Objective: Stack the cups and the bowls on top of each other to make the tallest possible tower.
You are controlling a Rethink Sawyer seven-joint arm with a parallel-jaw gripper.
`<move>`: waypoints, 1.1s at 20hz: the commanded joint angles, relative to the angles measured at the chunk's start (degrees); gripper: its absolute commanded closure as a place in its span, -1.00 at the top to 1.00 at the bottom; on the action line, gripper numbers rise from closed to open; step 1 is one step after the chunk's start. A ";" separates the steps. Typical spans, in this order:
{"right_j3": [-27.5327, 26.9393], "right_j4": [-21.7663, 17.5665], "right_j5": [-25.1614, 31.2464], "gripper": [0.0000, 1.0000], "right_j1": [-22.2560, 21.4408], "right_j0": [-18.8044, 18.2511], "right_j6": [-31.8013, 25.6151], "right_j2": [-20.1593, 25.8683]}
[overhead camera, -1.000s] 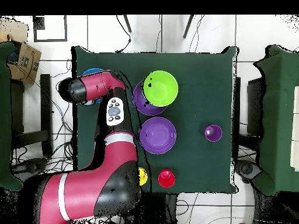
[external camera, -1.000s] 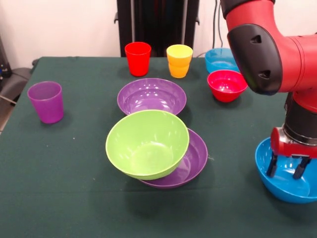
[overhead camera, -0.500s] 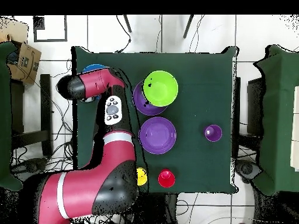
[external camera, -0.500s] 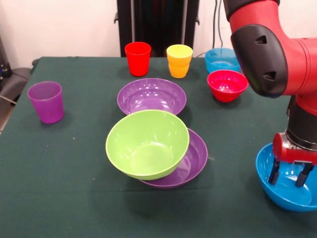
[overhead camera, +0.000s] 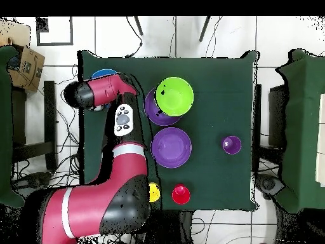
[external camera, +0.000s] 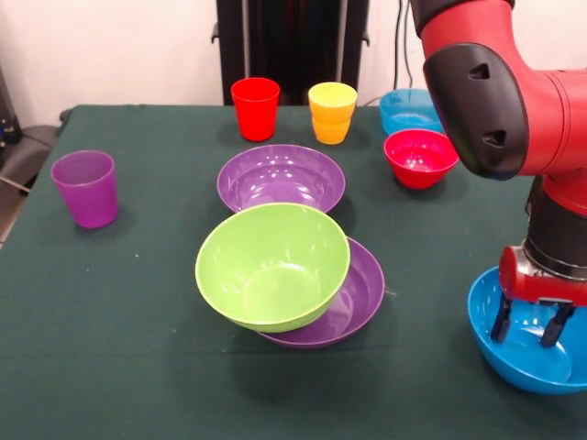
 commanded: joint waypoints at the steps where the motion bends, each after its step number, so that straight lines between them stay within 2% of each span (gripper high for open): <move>1: 7.48 0.06 -0.53 1.00 1.41 -1.31 5.03 1.63; 4: 10.62 0.99 3.14 1.00 -0.63 -1.91 4.12 1.28; 6: 13.09 1.05 3.15 1.00 -2.06 -1.79 4.45 0.56; 9: 18.79 0.40 0.62 1.00 -5.03 -2.78 3.74 -0.24; 14: 30.61 -0.90 -3.28 1.00 -11.48 -6.97 -0.54 0.77; 22: 42.16 -3.27 -7.93 1.00 -15.42 -12.22 -2.25 1.83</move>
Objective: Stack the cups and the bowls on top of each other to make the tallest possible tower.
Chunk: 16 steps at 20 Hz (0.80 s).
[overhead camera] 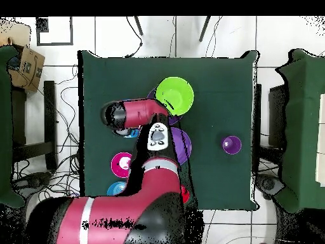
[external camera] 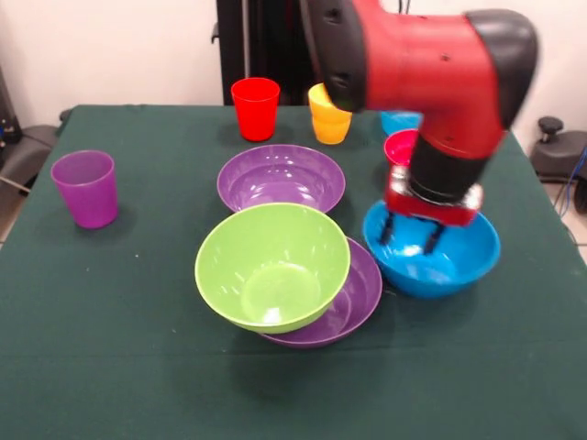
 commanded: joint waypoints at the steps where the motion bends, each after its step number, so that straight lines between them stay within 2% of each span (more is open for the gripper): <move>1: 16.06 -4.63 -6.27 1.00 -4.10 -4.39 -2.18 2.68; 10: 15.35 -8.13 -8.00 1.00 -1.37 -7.53 -3.78 2.50; 16: 16.12 -7.58 -4.14 1.00 -4.20 -6.73 -3.19 4.10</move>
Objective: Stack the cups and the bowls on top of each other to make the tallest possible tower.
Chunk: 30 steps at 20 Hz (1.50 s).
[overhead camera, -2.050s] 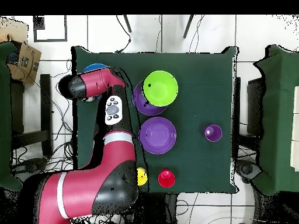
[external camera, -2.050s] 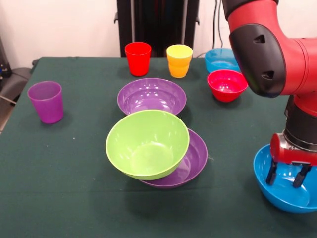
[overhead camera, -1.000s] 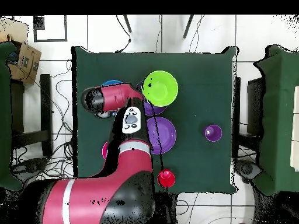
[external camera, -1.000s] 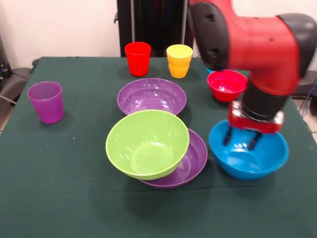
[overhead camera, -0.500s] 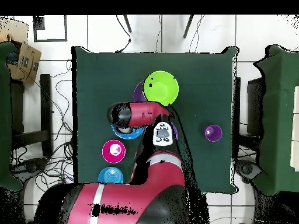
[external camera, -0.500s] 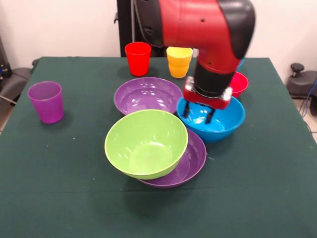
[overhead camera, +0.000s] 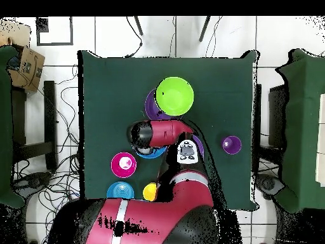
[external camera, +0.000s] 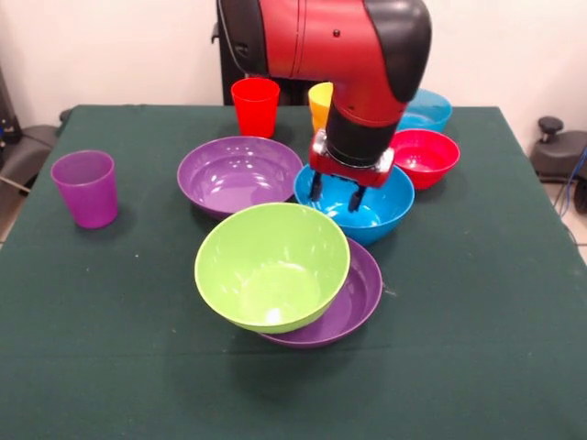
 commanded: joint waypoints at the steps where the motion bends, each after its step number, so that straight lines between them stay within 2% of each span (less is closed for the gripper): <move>1: 3.74 -3.43 0.03 1.00 -0.92 0.01 -3.24 4.92; 7: 0.96 -2.08 6.41 1.00 -3.75 1.62 -3.71 4.87; 14: -1.69 -1.53 13.02 1.00 -6.69 1.70 -4.93 5.03; 18: 1.78 -1.30 15.35 1.00 -11.16 0.99 -5.21 4.71; 22: 6.68 -1.69 17.08 1.00 -17.38 -0.84 -7.60 4.17; 24: 7.54 -2.21 17.48 1.00 -18.83 -2.01 -8.97 4.18; 26: 7.49 -3.08 16.55 1.00 -18.12 -3.52 -10.08 4.69; 30: 6.90 -5.52 12.05 1.00 -13.76 -6.88 -11.85 5.81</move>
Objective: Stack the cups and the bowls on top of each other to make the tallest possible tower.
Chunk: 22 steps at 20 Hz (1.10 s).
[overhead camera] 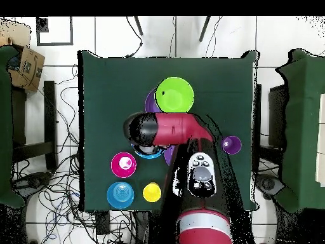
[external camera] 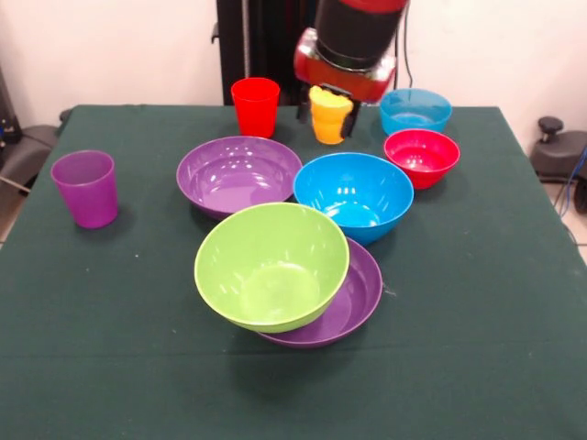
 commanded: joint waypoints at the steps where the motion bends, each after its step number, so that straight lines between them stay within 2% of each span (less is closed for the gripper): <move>1: 3.49 -6.06 -1.62 1.00 2.97 -5.53 -12.22 5.66; 9: 5.76 -9.91 -6.72 1.00 5.96 -9.52 -12.29 8.15; 18: 2.26 -15.81 -13.97 1.00 13.93 -12.68 -10.22 10.08; 22: 1.49 -17.31 -15.44 1.00 15.65 -13.21 -9.28 10.37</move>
